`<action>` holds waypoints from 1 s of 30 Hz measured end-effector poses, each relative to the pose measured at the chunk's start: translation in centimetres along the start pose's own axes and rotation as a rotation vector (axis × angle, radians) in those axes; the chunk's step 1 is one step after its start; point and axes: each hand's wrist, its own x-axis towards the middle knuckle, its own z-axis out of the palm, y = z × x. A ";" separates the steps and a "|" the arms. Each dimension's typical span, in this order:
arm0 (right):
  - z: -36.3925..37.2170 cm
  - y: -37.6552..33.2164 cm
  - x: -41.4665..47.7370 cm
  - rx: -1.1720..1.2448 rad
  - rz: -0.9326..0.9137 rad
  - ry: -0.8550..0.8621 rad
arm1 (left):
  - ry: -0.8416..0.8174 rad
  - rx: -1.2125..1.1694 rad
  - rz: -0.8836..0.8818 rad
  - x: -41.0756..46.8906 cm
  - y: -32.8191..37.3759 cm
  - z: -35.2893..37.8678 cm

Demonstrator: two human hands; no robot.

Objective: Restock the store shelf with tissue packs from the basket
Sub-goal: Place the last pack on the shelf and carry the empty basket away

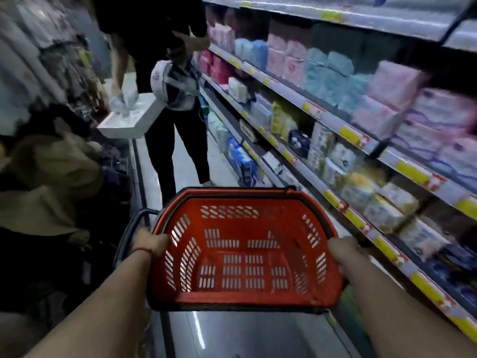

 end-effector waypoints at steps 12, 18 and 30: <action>14.5 -31.1 10.2 -0.026 -0.218 -0.036 | 0.097 0.111 -0.016 24.9 12.0 -8.4; 25.2 -44.6 23.8 -0.027 -0.293 -0.090 | 0.138 0.189 -0.020 37.1 18.8 -9.6; 42.5 -73.5 28.2 -0.066 -0.418 -0.171 | 0.292 0.087 -0.149 62.1 29.6 -14.6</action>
